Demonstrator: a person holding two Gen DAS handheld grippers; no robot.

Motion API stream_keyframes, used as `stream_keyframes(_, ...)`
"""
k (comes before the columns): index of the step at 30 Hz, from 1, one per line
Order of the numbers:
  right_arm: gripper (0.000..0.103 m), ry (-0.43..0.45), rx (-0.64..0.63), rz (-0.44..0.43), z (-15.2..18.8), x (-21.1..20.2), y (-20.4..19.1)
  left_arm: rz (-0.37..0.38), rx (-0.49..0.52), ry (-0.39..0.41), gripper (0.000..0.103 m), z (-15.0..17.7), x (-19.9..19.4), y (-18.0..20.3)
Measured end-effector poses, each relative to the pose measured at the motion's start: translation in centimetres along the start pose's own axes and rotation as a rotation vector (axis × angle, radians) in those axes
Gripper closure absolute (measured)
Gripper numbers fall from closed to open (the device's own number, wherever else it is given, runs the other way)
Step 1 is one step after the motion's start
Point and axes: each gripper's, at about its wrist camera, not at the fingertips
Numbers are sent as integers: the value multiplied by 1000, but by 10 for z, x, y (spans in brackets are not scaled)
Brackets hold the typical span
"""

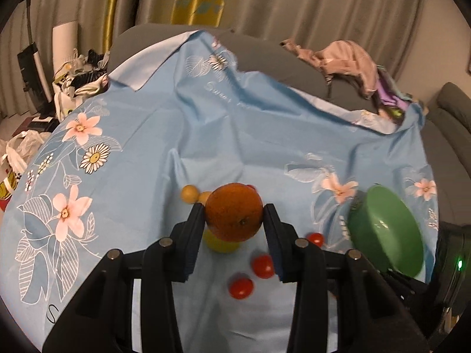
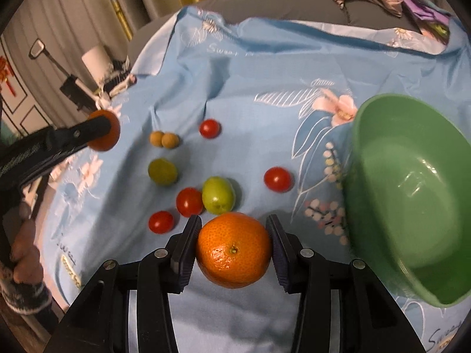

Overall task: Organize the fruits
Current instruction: 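Carry both held tangerines over the green bowl with both grippers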

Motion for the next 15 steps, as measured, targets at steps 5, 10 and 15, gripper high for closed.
stream_keyframes(5, 57, 103, 47, -19, -9, -31, 13, 35, 23, 10, 63, 3, -10, 12)
stream_keyframes(10, 57, 164, 107, -41, -14, -49, 32, 77, 50, 16, 63, 7, -17, 27)
stream_keyframes(15, 57, 201, 152, -79, -16, -62, 49, 112, 85, 14, 63, 11, -22, 45)
Point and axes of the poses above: each gripper's, at about its wrist camera, not at the fingertips, and x roughly the way its jaws point, y to its right, z to its underside, and after that the axes turned 6 degrees about y, right-handed
